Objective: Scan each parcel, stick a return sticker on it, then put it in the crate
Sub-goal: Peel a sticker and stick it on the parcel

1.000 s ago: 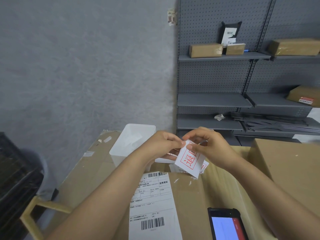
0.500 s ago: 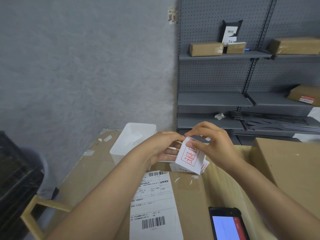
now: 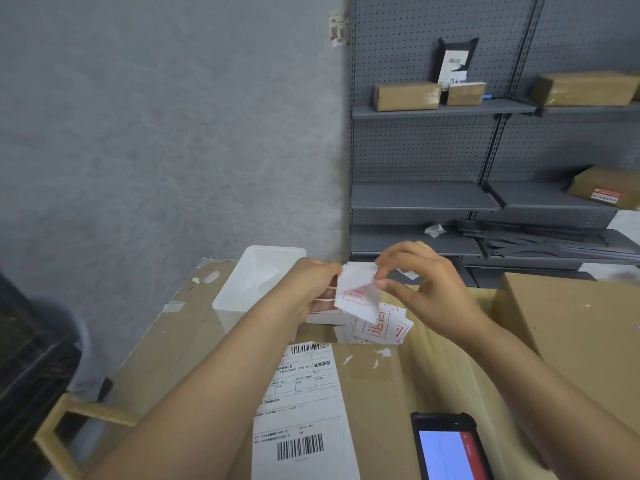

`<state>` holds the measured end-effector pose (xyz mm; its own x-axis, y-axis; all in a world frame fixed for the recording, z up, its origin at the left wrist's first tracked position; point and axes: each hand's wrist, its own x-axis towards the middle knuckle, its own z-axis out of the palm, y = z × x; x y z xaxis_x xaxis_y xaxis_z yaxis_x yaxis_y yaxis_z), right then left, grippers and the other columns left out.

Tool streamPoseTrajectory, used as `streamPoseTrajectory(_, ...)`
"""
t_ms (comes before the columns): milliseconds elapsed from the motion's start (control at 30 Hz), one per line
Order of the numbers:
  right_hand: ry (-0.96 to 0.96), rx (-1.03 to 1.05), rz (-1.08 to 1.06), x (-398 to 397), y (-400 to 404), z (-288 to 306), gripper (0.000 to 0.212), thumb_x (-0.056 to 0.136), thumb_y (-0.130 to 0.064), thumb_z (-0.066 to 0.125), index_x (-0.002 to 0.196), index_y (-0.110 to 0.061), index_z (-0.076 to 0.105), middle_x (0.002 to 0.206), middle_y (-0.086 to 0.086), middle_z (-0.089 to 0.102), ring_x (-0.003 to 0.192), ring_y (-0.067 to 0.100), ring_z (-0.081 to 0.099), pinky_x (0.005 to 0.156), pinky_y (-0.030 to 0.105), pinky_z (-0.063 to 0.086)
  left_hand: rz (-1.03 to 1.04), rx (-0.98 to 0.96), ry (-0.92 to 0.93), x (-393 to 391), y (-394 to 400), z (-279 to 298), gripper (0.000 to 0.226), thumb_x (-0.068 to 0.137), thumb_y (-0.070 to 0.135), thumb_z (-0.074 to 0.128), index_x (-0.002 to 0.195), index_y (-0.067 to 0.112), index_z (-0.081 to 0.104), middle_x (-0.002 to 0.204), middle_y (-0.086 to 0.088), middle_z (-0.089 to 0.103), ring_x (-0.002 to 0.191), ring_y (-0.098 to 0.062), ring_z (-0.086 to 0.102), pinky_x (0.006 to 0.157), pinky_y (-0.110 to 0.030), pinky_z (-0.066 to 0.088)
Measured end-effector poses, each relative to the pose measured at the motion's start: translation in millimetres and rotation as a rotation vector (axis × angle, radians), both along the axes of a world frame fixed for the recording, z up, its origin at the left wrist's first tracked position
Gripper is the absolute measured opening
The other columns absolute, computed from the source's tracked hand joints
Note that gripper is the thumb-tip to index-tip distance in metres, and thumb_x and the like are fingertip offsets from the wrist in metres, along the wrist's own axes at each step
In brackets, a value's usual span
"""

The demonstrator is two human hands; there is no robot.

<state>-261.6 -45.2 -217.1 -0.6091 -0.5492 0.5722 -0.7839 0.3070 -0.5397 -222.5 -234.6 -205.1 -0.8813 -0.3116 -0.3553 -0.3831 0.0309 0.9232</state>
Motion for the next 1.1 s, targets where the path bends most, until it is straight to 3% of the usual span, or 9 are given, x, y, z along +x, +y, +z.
streamPoseTrajectory(100, -0.156, -0.039, -0.021, -3.9, 13.1, -4.5, 0.008, 0.085, -0.019, 0.071, 0.081, -0.024, 0.065, 0.1, -0.016, 0.064, 0.103, 0.004, 0.055, 0.084, 0.014, 0.039, 0.131, -0.08, 0.025, -7.7, -6.5, -4.8, 0.019, 0.093, 0.009, 0.049, 0.079, 0.006, 0.061, 0.071, -0.008, 0.069, 0.049, -0.015, 0.067, 0.044, -0.025, 0.054)
streamPoseTrajectory(167, -0.253, -0.036, -0.06, -7.6, 25.5, -12.2, 0.01, 0.085, -0.017, 0.069, 0.08, -0.024, 0.064, 0.102, -0.015, 0.064, 0.105, 0.002, 0.054, 0.084, 0.014, 0.038, 0.136, -0.33, 0.018, -15.8, -9.1, -14.0, 0.02, 0.094, 0.014, 0.046, 0.085, 0.004, 0.06, 0.086, -0.013, 0.069, 0.066, -0.025, 0.07, 0.06, -0.036, 0.06)
streamPoseTrajectory(300, -0.347, -0.078, -0.282, -19.0, 49.7, -33.0, 0.014, 0.087, -0.016, 0.065, 0.079, -0.024, 0.059, 0.098, -0.01, 0.064, 0.098, 0.007, 0.057, 0.078, 0.024, 0.042, -0.042, -0.887, -0.071, -24.6, -3.2, -35.9, 0.023, 0.093, 0.021, 0.04, 0.098, 0.01, 0.06, 0.102, -0.012, 0.068, 0.092, -0.033, 0.066, 0.079, -0.035, 0.053)
streamPoseTrajectory(400, -0.411, -0.186, -0.418, -26.6, 63.7, -43.8, 0.013, 0.088, -0.016, 0.063, 0.079, -0.023, 0.057, 0.091, -0.008, 0.065, 0.09, 0.011, 0.06, 0.071, 0.029, 0.045, -0.172, -1.051, -0.142, -28.4, 2.6, -52.3, 0.025, 0.093, 0.02, 0.042, 0.108, 0.014, 0.061, 0.116, -0.009, 0.063, 0.104, -0.032, 0.059, 0.079, -0.032, 0.045)
streamPoseTrajectory(533, -0.512, -0.212, -0.389, -27.9, 69.1, -46.8, 0.01, 0.087, -0.019, 0.065, 0.079, -0.021, 0.059, 0.083, -0.004, 0.067, 0.076, 0.005, 0.059, 0.067, 0.018, 0.043, -0.312, -1.011, -0.238, -31.7, 6.0, -62.7, 0.028, 0.095, 0.021, 0.046, 0.116, 0.01, 0.06, 0.123, -0.013, 0.06, 0.11, -0.031, 0.058, 0.093, -0.037, 0.048)
streamPoseTrajectory(733, -0.743, -0.305, -0.145, -9.7, 52.1, -22.4, 0.01, 0.088, -0.009, 0.064, 0.081, -0.013, 0.058, 0.077, 0.01, 0.057, 0.076, 0.021, 0.053, 0.071, 0.033, 0.042, -0.315, -0.817, -0.237, -22.8, 3.6, -49.2, 0.037, 0.091, 0.0, 0.036, 0.121, 0.003, 0.057, 0.117, -0.02, 0.06, 0.104, -0.038, 0.062, 0.078, -0.035, 0.05)
streamPoseTrajectory(867, -0.873, -0.302, -0.079, 7.9, 33.4, -4.5, 0.009, 0.088, -0.009, 0.064, 0.083, -0.01, 0.057, 0.08, 0.017, 0.061, 0.082, 0.03, 0.063, 0.073, 0.04, 0.049, -0.296, -0.659, -0.244, -12.9, 0.8, -38.0, 0.039, 0.086, -0.002, 0.031, 0.113, 0.003, 0.06, 0.082, -0.016, 0.055, 0.076, -0.043, 0.065, 0.066, -0.041, 0.053)
streamPoseTrajectory(967, -0.953, -0.267, -0.069, 21.5, 22.8, -0.3, 0.009, 0.088, -0.008, 0.065, 0.086, -0.008, 0.056, 0.091, 0.028, 0.067, 0.088, 0.037, 0.068, 0.082, 0.048, 0.051, -0.292, -0.585, -0.25, -5.3, -1.2, -34.3, 0.034, 0.088, 0.004, 0.037, 0.113, 0.001, 0.061, 0.085, -0.02, 0.065, 0.06, -0.034, 0.061, 0.062, -0.033, 0.048)
streamPoseTrajectory(1100, -1.016, -0.182, -0.087, 38.1, 12.1, -6.2, 0.012, 0.086, -0.008, 0.068, 0.087, -0.007, 0.056, 0.097, 0.027, 0.069, 0.084, 0.03, 0.072, 0.076, 0.042, 0.056, -0.35, -0.687, -0.174, 3.6, -3.9, -33.9, 0.025, 0.093, 0.012, 0.04, 0.105, 0.007, 0.063, 0.104, -0.019, 0.068, 0.083, -0.034, 0.067, 0.076, -0.039, 0.058)
